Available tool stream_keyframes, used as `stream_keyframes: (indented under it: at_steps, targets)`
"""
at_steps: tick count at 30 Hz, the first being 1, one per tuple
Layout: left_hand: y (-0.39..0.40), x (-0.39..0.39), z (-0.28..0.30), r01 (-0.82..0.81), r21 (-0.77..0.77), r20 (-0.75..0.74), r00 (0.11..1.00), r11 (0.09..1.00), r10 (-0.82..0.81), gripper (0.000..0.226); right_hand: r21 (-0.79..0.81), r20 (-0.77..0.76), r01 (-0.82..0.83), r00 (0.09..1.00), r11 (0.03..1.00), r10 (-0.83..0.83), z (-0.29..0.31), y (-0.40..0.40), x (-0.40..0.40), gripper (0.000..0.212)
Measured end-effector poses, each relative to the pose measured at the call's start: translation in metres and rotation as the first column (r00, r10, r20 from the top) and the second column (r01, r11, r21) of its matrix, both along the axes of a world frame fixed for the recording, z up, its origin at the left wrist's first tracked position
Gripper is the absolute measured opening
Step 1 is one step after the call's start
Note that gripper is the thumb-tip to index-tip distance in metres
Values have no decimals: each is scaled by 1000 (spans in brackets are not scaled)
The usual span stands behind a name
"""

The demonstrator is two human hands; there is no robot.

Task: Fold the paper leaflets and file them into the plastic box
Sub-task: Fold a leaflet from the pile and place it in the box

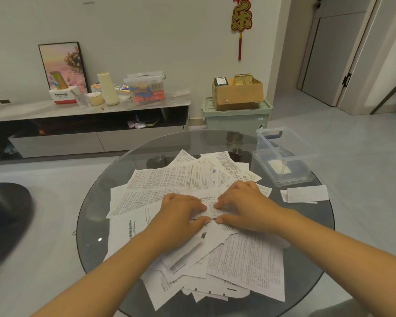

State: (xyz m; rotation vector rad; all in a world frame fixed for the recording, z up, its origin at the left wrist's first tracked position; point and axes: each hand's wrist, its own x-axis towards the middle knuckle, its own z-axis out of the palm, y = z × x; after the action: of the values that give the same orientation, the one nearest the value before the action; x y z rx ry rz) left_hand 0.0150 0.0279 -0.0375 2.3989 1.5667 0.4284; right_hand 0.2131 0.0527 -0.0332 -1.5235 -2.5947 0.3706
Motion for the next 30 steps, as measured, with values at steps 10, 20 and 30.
stream_keyframes:
  at_steps: [10,20,30]
  targets:
    - [0,11,10,-211,-10,283,937,977,205,15,-26,-297,174,939,984,-174,7,-4,-1,16]
    - [14,0,-7,-280,-34,-11,960,959,280,51,103,-140,135,983,985,-120,7,-5,-6,32]
    - [13,5,-1,-314,-109,297,895,943,333,29,-143,-179,83,978,986,-108,5,-11,-19,32]
